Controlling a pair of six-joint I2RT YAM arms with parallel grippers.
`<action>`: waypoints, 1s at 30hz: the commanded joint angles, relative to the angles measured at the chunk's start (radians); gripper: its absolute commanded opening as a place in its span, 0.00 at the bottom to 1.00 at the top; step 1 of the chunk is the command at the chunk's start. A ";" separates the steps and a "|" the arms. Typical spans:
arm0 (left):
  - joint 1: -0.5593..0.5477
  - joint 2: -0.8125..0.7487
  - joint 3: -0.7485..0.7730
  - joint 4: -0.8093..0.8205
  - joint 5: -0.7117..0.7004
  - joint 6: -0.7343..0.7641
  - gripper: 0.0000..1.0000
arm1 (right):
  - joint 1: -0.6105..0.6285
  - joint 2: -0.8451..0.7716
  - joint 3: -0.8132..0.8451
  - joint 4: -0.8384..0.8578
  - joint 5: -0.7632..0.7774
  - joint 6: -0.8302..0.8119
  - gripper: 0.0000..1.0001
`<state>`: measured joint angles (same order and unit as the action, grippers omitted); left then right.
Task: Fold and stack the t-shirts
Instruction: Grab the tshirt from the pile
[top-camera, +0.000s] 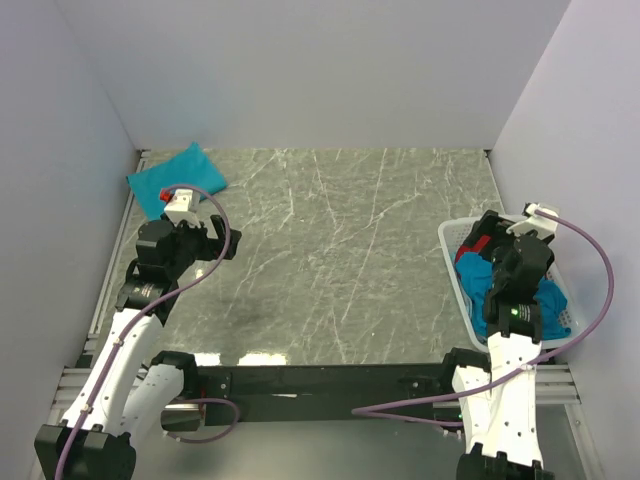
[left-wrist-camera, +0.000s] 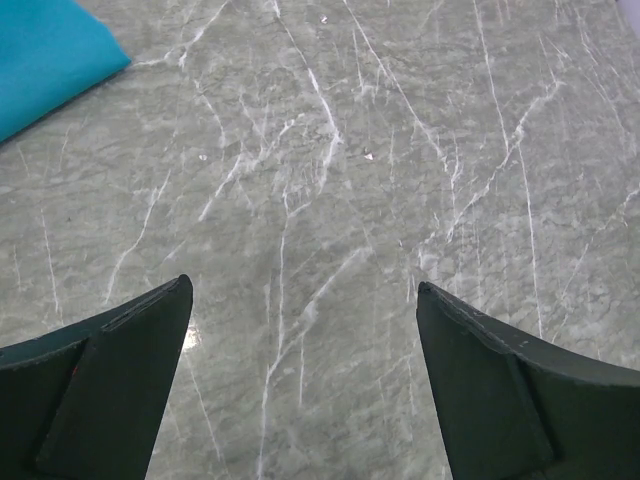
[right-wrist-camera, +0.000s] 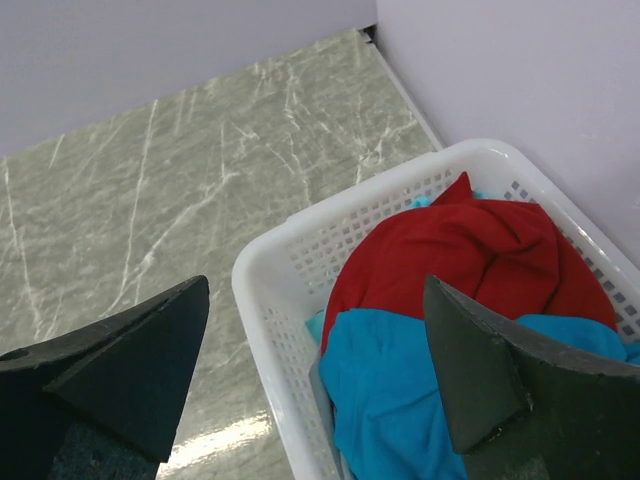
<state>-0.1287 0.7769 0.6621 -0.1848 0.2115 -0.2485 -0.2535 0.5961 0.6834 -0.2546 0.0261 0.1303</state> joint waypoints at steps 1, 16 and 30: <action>-0.005 -0.007 0.013 0.031 0.012 0.003 0.99 | -0.007 -0.001 0.018 0.028 0.043 -0.017 0.93; -0.020 -0.007 0.021 0.013 0.014 0.009 1.00 | -0.081 0.247 0.254 -0.373 -0.262 -0.402 0.89; -0.058 -0.008 0.028 0.004 0.008 0.018 0.99 | -0.213 0.436 0.300 -0.486 0.013 -0.498 0.75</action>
<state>-0.1745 0.7757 0.6621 -0.2008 0.2184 -0.2478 -0.4591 1.0519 0.9646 -0.7242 -0.1139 -0.3183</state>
